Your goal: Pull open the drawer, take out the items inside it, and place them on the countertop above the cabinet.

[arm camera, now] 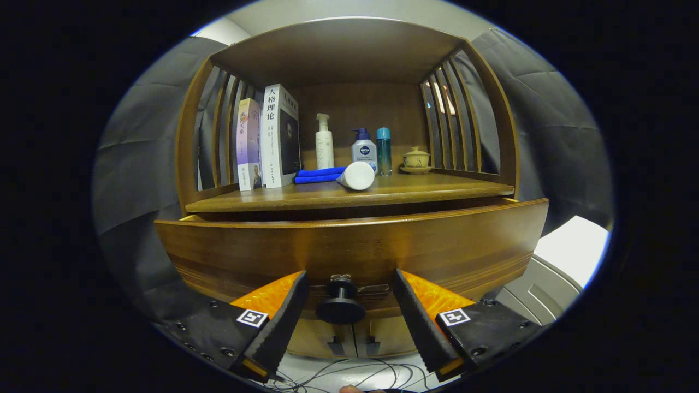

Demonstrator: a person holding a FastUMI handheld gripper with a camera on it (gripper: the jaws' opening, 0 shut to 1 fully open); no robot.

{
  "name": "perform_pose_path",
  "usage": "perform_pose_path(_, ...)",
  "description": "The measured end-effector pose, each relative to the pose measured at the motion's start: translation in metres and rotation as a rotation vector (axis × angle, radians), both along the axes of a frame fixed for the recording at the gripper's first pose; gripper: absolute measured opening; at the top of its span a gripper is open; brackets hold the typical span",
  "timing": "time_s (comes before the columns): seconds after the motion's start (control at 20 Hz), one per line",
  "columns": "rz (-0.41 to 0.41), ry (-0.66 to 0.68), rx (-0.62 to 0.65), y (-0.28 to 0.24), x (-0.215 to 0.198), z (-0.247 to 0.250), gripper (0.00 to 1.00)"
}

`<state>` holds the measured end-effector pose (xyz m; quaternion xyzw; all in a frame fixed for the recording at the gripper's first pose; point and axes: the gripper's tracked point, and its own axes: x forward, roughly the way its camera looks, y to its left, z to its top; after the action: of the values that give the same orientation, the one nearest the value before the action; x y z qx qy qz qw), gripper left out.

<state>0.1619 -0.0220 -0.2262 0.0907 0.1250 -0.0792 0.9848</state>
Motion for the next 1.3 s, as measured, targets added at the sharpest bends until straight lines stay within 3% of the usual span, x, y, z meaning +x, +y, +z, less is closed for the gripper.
perform_pose_path(0.6, -0.008, 0.007, 0.003, -0.007, 0.054, -0.002, 0.98)
perform_pose_path(0.85, 0.001, 0.03, -0.013, -0.004, 0.055, -0.008, 0.98)
perform_pose_path(0.95, -0.013, 0.064, -0.006, -0.008, 0.048, -0.01, 0.98)
perform_pose_path(1.3, -0.063, -0.072, 0.0, -0.016, 0.0, 0.051, 0.98)
